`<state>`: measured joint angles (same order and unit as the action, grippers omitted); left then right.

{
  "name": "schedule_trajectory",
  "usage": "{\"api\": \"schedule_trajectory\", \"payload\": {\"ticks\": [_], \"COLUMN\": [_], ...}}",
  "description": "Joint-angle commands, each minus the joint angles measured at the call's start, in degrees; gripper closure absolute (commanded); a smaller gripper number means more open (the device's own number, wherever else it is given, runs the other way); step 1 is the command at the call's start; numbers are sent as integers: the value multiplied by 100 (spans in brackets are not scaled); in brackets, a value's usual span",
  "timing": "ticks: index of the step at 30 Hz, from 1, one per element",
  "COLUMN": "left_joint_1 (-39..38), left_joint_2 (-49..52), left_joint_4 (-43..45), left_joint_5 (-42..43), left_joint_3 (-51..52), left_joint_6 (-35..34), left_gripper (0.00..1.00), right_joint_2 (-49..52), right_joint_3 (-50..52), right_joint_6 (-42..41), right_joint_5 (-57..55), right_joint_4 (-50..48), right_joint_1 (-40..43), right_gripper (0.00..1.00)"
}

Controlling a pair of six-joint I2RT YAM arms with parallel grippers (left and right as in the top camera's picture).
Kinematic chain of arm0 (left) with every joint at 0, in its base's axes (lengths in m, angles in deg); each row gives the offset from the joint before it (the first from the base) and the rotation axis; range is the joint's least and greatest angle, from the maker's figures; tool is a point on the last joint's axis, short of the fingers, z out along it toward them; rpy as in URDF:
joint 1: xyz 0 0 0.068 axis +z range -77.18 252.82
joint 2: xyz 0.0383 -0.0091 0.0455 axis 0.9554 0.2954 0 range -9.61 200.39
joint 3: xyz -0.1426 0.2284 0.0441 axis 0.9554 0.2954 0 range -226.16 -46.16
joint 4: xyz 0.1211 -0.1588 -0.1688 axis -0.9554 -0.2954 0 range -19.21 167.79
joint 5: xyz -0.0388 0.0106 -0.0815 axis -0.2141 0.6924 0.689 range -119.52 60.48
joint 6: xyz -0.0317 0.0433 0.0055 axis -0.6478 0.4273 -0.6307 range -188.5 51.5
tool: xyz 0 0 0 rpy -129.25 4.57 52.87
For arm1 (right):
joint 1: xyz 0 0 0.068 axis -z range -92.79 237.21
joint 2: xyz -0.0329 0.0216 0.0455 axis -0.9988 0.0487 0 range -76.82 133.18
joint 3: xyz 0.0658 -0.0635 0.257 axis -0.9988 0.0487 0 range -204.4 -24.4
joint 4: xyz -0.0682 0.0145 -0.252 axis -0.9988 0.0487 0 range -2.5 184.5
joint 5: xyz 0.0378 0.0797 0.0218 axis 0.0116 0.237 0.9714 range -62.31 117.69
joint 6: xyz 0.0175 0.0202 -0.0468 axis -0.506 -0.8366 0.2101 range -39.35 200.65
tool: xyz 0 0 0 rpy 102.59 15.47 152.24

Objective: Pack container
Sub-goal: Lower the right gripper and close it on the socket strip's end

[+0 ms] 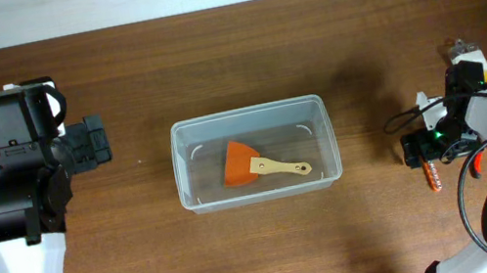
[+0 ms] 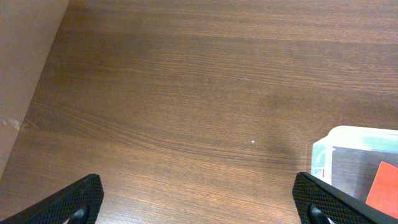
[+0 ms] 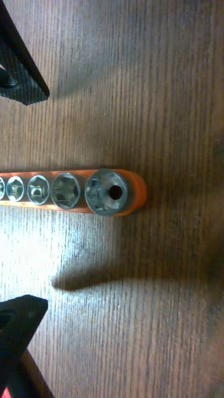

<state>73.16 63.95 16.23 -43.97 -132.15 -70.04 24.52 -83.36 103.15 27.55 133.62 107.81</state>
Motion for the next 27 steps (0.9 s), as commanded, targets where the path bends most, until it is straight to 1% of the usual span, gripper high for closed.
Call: {"api": "schedule_trajectory", "payload": {"ticks": [1, 6, 27], "left_joint_1": [-9, -9, -7], "left_joint_2": [-17, -17, -17], "left_joint_4": [-4, -4, -7], "left_joint_5": [-83, -83, -83], "left_joint_3": [-127, -127, -127], "left_joint_6": [-57, -57, -57], "left_gripper": [1, 1, 1], "right_joint_2": [42, 42, 122], "right_joint_3": [46, 46, 46], "right_joint_6": [-48, -348, -387], "right_joint_5": [-46, -48, -46], "right_joint_4": [-2, 46, -11], "right_joint_1": [7, 7, 7], "right_gripper": [1, 1, 1]}}
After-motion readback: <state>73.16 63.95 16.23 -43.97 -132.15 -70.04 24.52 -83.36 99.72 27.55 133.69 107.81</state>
